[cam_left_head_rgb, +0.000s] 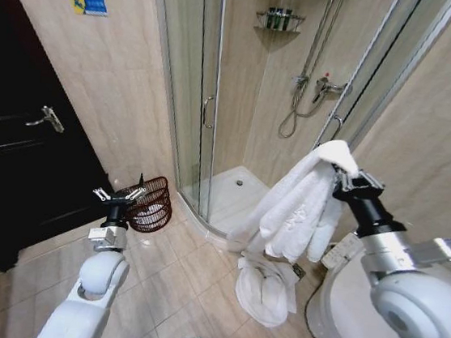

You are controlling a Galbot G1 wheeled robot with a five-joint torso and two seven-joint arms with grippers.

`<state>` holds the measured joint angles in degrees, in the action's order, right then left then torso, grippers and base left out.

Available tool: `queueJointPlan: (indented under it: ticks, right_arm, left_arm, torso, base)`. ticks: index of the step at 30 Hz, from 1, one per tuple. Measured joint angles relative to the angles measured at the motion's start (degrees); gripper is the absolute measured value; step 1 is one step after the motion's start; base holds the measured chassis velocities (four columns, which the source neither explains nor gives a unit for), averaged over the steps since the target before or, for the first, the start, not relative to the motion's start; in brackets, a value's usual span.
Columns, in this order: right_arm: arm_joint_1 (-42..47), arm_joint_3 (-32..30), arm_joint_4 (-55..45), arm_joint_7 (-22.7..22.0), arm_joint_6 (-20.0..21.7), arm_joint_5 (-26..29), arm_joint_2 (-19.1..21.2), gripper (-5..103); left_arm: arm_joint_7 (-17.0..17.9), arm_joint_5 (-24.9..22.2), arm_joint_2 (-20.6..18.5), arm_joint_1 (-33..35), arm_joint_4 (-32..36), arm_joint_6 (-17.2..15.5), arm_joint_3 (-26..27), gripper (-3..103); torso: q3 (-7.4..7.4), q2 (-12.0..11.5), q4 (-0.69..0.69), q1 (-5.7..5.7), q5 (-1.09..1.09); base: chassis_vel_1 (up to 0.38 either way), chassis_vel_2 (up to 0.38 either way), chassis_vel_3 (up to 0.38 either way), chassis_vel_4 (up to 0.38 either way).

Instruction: Discard the used towel into the hamper.

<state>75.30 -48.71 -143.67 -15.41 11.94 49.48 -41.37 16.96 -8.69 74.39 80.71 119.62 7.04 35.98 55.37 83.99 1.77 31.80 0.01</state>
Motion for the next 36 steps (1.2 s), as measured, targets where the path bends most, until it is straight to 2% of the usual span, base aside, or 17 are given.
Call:
queueJointPlan:
  ticks: [3, 8, 21, 29, 36]
  right_arm:
    - [-1.97, -3.47, 0.05, -0.37, 0.27, 4.22, 3.13, 4]
    - [-2.75, -4.88, 0.32, -0.21, 0.29, 5.61, 4.64, 4]
    - [0.88, -0.03, 0.35, 0.58, 0.60, -1.37, -2.22, 4]
    - [1.07, -0.06, 0.36, 1.20, 0.64, -2.38, -2.76, 4]
    - [0.96, -0.09, 0.38, 1.45, 0.63, -2.38, -2.76, 4]
  left_arm:
    - [0.13, 0.09, 0.15, -0.01, -0.18, 0.00, -0.13, 100]
    - [0.64, 0.25, 0.24, -0.05, -0.30, -0.17, -0.39, 100]
    - [1.54, 0.41, 0.34, 0.45, 1.72, -2.61, -1.23, 100]
    - [1.54, 0.37, 0.63, 1.18, 3.97, -4.98, -1.10, 100]
    - [1.47, 0.42, 0.89, 1.80, 4.44, -5.25, -0.73, 100]
  torso:
    - [0.00, 0.00, 0.00, 0.00, -0.01]
    - [0.00, 0.00, 0.01, 0.00, -0.04]
    - [0.00, 0.00, 0.00, 0.00, -0.01]
    - [0.00, 0.00, 0.00, 0.00, -0.02]
    - [0.00, 0.00, 0.00, 0.00, -0.02]
  base:
    - [0.000, 0.000, 0.000, 0.000]
    - [0.000, 0.000, 0.000, 0.000]
    - [0.000, 0.000, 0.000, 0.000]
    - [0.000, 0.000, 0.000, 0.000]
    - [0.004, 0.010, 0.010, 0.015]
